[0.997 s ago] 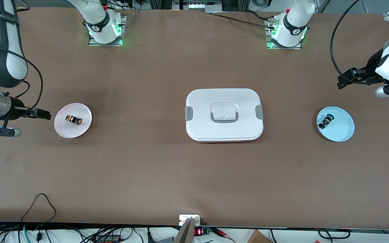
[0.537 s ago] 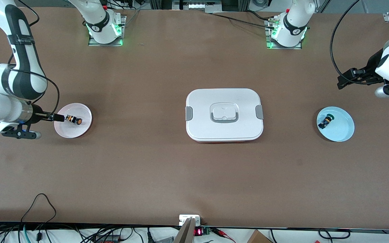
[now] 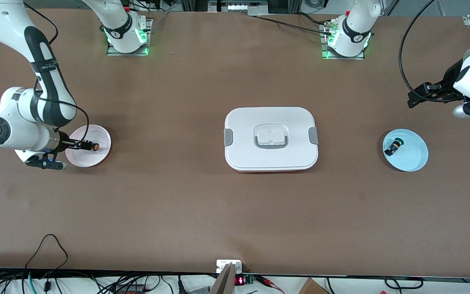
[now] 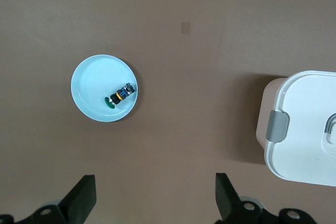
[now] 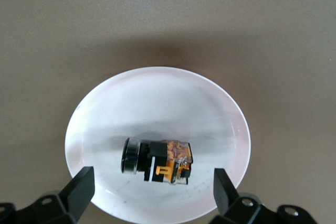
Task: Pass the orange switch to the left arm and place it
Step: 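Lower the right gripper over the orange switch and close on it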
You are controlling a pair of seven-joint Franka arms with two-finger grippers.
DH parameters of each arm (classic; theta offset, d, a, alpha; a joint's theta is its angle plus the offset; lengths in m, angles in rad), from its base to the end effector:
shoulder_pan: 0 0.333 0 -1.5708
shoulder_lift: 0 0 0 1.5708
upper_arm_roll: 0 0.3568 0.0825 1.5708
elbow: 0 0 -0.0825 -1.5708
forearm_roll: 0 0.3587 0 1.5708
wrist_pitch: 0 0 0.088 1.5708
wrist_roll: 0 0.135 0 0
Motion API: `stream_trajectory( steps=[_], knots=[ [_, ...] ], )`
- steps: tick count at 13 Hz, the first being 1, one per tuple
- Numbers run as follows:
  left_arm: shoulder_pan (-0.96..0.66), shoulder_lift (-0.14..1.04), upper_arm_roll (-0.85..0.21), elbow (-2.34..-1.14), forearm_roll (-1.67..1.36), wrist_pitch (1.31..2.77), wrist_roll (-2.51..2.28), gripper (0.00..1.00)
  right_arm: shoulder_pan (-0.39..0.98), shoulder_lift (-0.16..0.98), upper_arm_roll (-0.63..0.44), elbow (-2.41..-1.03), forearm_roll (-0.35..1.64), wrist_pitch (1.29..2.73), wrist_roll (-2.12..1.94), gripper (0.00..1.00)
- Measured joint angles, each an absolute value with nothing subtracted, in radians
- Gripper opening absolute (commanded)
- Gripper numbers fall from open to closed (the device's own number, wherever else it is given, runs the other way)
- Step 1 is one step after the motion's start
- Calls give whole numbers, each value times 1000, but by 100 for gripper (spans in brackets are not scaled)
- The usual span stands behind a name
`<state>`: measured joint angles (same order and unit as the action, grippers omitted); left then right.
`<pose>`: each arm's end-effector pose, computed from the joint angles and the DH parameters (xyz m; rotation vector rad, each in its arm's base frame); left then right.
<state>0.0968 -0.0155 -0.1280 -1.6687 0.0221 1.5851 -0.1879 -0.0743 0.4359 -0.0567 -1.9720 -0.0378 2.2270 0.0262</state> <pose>0.5197 -0.0138 0.6030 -3.0992 -0.2418 0.1014 0.5841 -0.0776 0.2623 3.0797 -0.1978 -0.2831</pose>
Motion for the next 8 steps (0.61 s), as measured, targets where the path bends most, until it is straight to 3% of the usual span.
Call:
stream_trajectory(
  steps=[8],
  knots=[
    [97, -15, -128, -1669, 22, 1582, -188, 100, -75, 445, -57, -2062, -37, 2328, 43, 100]
  ],
)
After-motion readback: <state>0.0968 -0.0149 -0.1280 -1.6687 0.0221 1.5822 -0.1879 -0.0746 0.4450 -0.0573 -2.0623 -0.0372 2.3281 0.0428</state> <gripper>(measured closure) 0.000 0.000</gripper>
